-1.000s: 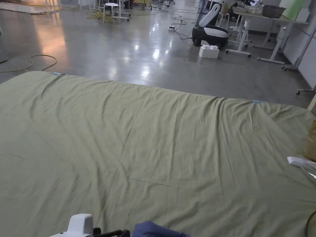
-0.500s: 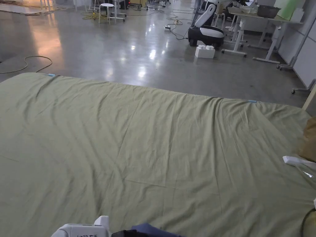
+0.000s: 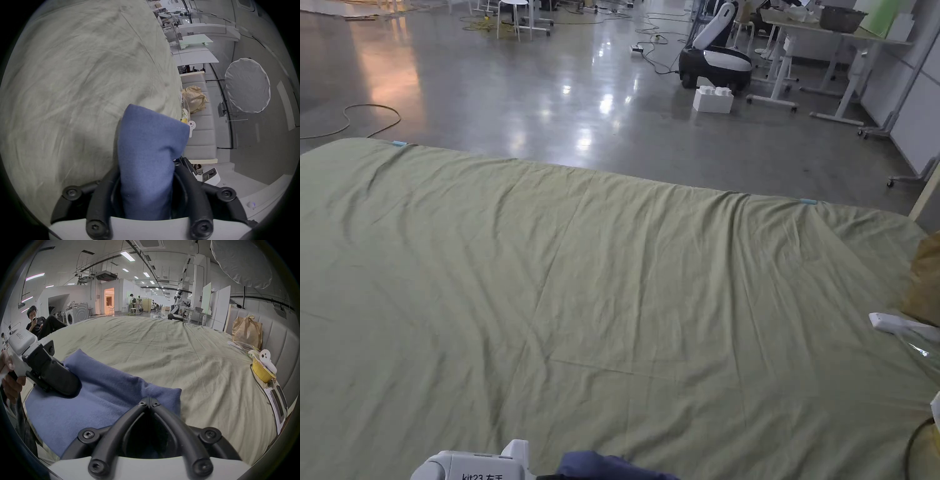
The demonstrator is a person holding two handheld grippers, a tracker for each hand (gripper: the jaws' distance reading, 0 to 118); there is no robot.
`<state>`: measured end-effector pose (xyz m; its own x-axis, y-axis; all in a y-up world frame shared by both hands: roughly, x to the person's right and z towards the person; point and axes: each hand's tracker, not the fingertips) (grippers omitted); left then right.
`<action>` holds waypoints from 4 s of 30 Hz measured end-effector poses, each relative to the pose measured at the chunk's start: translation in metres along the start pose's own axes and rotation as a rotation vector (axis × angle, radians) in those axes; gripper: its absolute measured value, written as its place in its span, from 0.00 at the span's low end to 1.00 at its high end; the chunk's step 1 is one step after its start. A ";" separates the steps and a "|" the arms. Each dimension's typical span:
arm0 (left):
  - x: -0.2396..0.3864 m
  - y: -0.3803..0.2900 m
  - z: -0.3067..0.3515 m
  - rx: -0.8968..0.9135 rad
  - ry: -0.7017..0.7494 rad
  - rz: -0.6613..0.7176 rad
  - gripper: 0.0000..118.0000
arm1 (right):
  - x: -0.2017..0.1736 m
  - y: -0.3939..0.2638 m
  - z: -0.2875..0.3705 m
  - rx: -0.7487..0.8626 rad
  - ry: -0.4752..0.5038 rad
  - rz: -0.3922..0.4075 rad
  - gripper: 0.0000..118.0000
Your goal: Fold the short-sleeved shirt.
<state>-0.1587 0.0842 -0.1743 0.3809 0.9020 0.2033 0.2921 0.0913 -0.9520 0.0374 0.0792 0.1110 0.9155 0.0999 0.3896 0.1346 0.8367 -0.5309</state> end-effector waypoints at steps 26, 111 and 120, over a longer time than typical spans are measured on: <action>0.036 0.018 0.185 0.140 0.099 -0.185 0.20 | 0.045 0.100 0.026 0.236 -0.088 -0.060 0.01; 0.223 -0.089 0.039 1.016 0.801 -0.860 0.06 | 0.077 0.150 0.054 0.374 -0.237 -0.138 0.01; 0.226 -0.091 0.044 1.048 0.829 -0.895 0.06 | 0.085 0.151 0.051 0.369 -0.231 -0.172 0.01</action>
<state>-0.1381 0.2980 -0.0519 0.8749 -0.0314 0.4833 0.1040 0.9868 -0.1242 0.1161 0.2415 0.1022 0.7780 0.0253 0.6278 0.0946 0.9831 -0.1568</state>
